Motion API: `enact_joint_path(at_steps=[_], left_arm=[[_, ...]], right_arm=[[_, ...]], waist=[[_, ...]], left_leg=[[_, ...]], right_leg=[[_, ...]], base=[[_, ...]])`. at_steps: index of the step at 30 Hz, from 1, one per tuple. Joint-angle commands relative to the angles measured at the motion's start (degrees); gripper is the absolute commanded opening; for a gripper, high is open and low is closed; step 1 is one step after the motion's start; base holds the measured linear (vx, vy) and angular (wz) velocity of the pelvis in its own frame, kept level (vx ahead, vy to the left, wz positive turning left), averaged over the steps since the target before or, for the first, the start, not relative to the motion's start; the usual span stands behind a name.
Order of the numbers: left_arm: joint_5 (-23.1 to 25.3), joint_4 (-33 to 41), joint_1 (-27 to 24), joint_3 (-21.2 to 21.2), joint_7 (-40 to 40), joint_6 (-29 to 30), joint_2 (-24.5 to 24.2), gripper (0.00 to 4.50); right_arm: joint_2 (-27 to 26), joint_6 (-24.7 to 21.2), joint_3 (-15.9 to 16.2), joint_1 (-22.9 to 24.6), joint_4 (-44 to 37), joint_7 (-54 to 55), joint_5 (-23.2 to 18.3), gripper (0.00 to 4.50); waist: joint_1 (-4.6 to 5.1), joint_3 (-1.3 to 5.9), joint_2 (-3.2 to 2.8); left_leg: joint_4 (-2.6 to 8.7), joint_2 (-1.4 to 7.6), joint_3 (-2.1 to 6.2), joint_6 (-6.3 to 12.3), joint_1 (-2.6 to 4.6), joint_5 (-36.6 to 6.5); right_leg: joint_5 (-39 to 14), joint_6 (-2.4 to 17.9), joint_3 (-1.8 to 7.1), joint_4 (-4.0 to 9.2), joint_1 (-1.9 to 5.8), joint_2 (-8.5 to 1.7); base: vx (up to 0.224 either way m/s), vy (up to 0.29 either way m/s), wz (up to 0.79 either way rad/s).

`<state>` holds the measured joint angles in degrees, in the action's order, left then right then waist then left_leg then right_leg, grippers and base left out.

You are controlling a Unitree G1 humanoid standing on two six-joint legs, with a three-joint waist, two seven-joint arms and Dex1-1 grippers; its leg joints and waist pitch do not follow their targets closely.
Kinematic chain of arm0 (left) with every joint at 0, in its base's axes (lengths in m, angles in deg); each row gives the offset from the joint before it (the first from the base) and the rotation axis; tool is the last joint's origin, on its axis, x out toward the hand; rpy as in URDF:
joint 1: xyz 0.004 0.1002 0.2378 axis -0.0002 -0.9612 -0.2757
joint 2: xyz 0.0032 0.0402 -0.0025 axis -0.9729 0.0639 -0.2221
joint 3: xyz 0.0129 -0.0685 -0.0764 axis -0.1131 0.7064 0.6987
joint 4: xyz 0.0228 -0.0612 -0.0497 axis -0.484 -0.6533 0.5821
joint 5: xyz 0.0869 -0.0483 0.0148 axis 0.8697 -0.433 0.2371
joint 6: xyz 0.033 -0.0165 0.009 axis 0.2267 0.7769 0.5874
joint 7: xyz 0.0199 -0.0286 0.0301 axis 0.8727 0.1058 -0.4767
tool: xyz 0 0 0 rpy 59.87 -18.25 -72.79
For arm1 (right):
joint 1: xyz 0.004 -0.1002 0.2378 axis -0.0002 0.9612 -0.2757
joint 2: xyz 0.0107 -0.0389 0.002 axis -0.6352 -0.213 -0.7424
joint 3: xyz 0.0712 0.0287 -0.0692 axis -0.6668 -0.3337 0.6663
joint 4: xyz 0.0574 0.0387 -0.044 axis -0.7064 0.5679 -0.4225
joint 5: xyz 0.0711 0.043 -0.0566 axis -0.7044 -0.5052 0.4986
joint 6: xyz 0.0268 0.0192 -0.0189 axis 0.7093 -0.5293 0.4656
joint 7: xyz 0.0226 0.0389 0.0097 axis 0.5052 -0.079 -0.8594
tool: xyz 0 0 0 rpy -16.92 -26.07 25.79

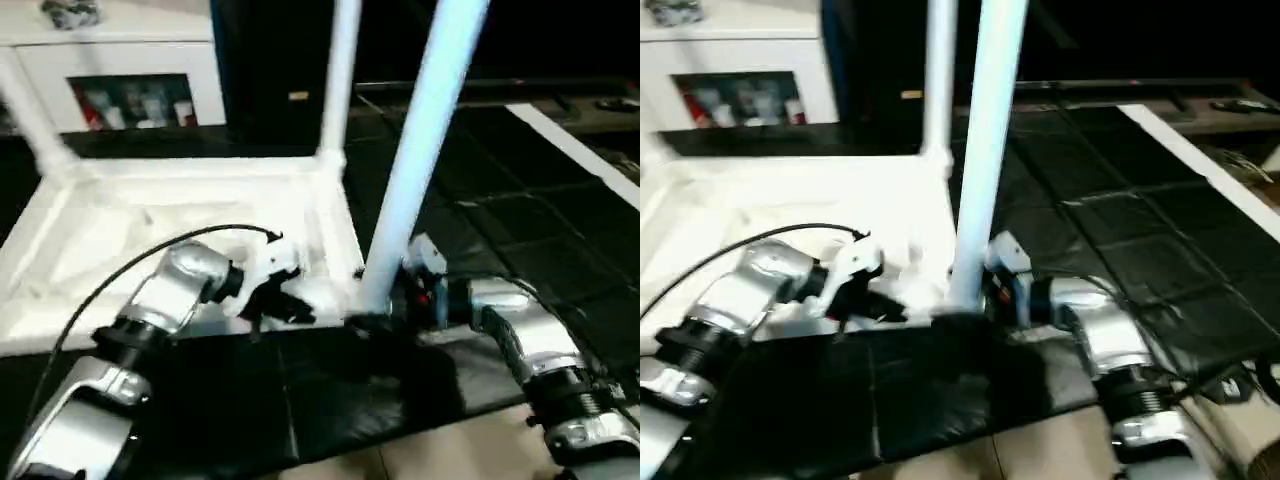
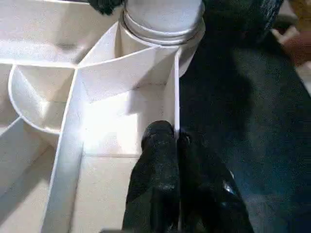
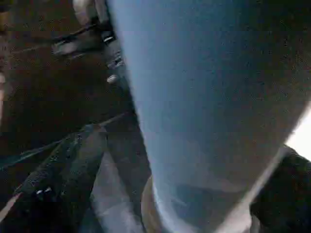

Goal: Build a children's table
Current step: Rotate leg to tighten

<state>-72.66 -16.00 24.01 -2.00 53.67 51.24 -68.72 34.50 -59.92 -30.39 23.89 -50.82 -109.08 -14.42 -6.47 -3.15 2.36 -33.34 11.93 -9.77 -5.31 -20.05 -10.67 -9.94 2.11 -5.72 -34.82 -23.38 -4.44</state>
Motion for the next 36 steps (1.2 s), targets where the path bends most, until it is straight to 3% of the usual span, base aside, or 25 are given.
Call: enact_joint_path(at_steps=[1,4,5,9,14,20,28,34,36], left_arm=[[-1.5,2.6,1.2,-1.9,4.5,-2.8,0.1,0.00],[-1.2,2.7,1.1,-2.9,6.4,-4.0,-0.8,0.00],[-1.1,2.8,1.0,-3.4,7.1,-4.8,-1.1,0.00],[-1.2,3.4,0.7,-4.1,8.7,-5.6,-1.8,0.00],[-1.1,3.4,0.4,-4.2,9.4,-6.3,-2.3,0.00],[-1.0,2.8,0.5,-4.4,9.5,-7.2,-2.6,0.00],[-0.5,1.5,0.9,-4.2,8.3,-7.5,-2.4,0.00],[-0.4,-0.4,1.8,-1.9,1.5,-3.8,0.1,0.00],[0.1,-1.6,2.7,-0.3,-4.1,-1.0,1.9,0.00]], right_arm=[[1.1,0.5,0.9,-0.5,-1.1,-4.0,-1.0,4.48],[1.5,0.7,1.3,-1.0,-0.1,-6.9,-1.7,4.48],[1.6,0.9,1.5,-1.4,0.9,-8.4,-1.8,4.21],[1.8,1.5,2.0,-2.2,2.7,-10.6,-2.1,3.94],[2.1,2.0,2.4,-2.4,3.0,-12.9,-2.8,3.60],[2.3,2.4,2.5,-2.2,3.1,-14.6,-2.9,2.83],[1.8,2.5,2.6,-1.9,3.4,-15.2,-3.5,2.29],[-0.7,0.2,0.7,-0.2,2.1,-9.3,-4.3,2.13],[-3.2,-1.2,-0.5,-0.2,3.0,-1.4,-2.9,2.12]], waist=[[0.18,3.79,-0.38],[0.05,3.76,-0.32],[0.09,3.75,-0.29],[0.07,3.74,-0.26],[0.06,3.80,-0.17],[0.06,3.86,-0.15],[0.03,3.93,-0.32],[0.21,3.62,-0.32],[0.35,3.58,-0.27]], left_leg=[[3.60,1.79,-0.11,3.61,0.22,-9.4],[3.59,1.76,-0.10,3.18,0.14,-9.7],[3.59,1.77,-0.09,3.11,0.07,-9.7],[3.61,1.80,-0.01,2.57,0.13,-10.2],[3.54,1.74,-0.03,2.76,0.01,-9.3],[3.46,1.72,-0.05,2.93,0.01,-9.2],[3.41,1.71,-0.06,2.82,0.06,-9.2],[3.57,1.55,0.05,1.88,0.24,-11.2],[3.61,1.39,0.11,1.55,0.27,-11.7]], right_leg=[[-11.9,11.1,3.35,4.07,3.53,-4.05],[-13.5,10.5,3.33,4.14,3.52,-4.08],[-13.7,10.4,3.36,4.14,3.53,-4.10],[-16.0,9.8,3.31,4.32,3.44,-4.22],[-14.9,9.9,3.27,4.17,3.51,-4.08],[-14.8,10.0,3.23,4.12,3.52,-4.03],[-13.8,10.5,3.21,4.02,3.51,-3.96],[-19.2,8.8,3.13,4.69,3.34,-3.98],[-21.4,7.9,3.07,5.05,3.36,-4.00]], base=[[0.000,0.000,0.00],[0.000,0.000,0.00],[0.000,0.000,0.00],[0.000,0.000,0.00],[0.000,0.000,0.00],[0.000,0.000,0.00],[0.000,0.000,0.00],[0.000,0.000,0.00],[0.000,0.000,0.00]])
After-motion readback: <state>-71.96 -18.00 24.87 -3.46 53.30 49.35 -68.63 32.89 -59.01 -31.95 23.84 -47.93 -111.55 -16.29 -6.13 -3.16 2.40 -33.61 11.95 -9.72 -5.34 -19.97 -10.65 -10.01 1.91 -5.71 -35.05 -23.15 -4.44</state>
